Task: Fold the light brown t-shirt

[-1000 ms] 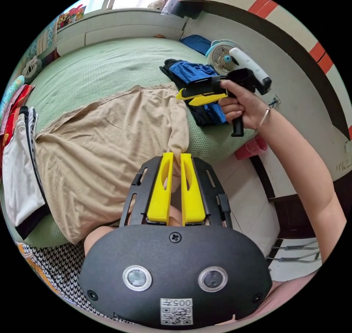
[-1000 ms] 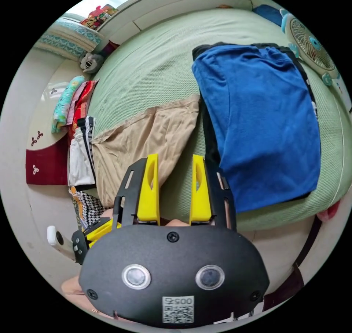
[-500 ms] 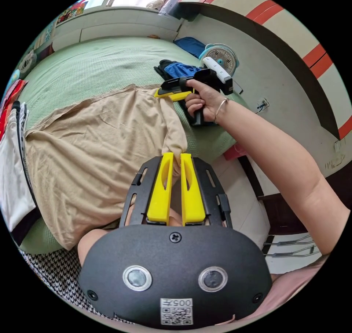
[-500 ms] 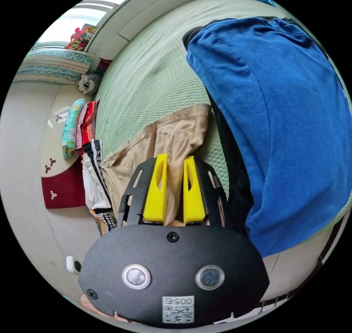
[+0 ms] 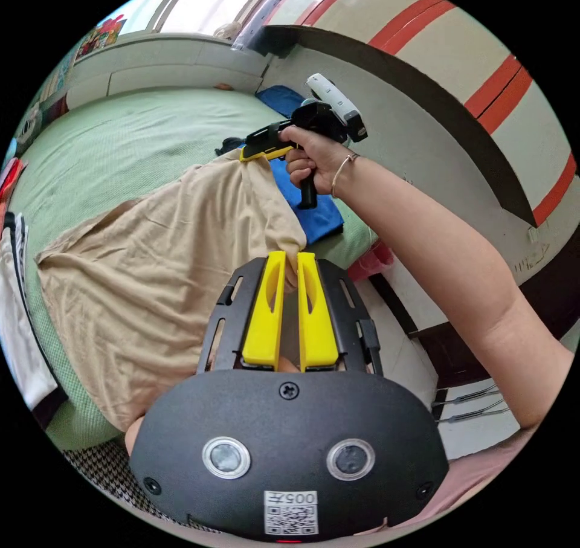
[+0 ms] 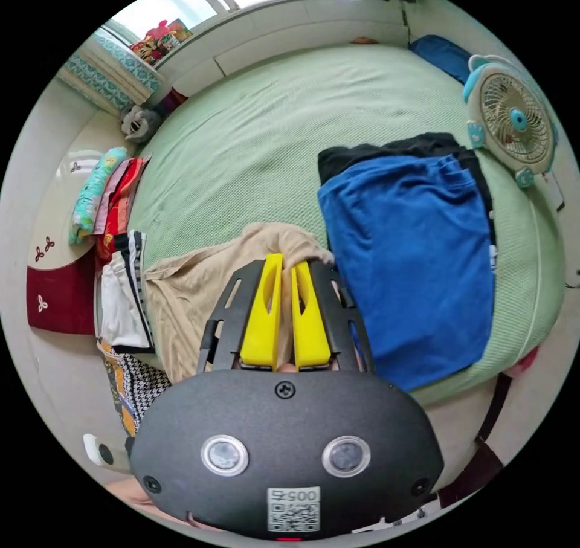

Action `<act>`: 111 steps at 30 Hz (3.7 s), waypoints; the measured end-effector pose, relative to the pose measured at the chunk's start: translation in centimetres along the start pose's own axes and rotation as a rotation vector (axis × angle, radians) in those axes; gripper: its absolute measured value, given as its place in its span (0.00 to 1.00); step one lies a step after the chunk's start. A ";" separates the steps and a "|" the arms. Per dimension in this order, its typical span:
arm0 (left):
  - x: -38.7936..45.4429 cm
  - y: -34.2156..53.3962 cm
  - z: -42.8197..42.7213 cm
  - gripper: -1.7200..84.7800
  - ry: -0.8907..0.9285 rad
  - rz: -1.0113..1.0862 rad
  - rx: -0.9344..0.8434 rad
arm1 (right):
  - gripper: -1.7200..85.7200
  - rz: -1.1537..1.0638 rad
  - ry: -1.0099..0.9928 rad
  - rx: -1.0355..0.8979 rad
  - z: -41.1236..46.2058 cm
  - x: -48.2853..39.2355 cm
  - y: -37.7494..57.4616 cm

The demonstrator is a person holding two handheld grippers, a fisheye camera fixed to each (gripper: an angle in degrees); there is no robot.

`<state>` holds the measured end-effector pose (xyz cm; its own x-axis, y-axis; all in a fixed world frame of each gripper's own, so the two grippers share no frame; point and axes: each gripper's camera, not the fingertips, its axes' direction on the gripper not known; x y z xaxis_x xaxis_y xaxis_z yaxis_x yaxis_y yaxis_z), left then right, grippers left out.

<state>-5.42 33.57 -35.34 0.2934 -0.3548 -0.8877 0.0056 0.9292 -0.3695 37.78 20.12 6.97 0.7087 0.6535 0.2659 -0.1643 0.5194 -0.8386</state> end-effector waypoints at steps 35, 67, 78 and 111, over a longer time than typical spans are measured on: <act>-20.6 8.5 -9.7 0.08 -0.091 -0.539 -0.022 | 0.12 -0.570 0.270 0.002 2.8 -33.8 19.5; -20.5 10.9 -4.5 0.02 -0.312 -0.596 -0.167 | 0.01 -0.253 0.356 0.063 7.5 -22.4 36.3; -18.0 10.4 -5.7 0.01 -0.303 -0.412 -0.065 | 0.01 -0.290 0.142 0.172 4.3 -22.6 33.8; -24.2 14.0 1.6 0.01 -0.236 -0.292 -0.186 | 0.07 -0.418 0.224 -0.005 18.9 -41.2 3.5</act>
<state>-10.89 55.31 -18.58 0.5165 -0.5472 -0.6587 -0.0448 0.7509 -0.6589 -4.90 5.44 2.06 0.8442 0.2533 0.4724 0.1697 0.7097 -0.6838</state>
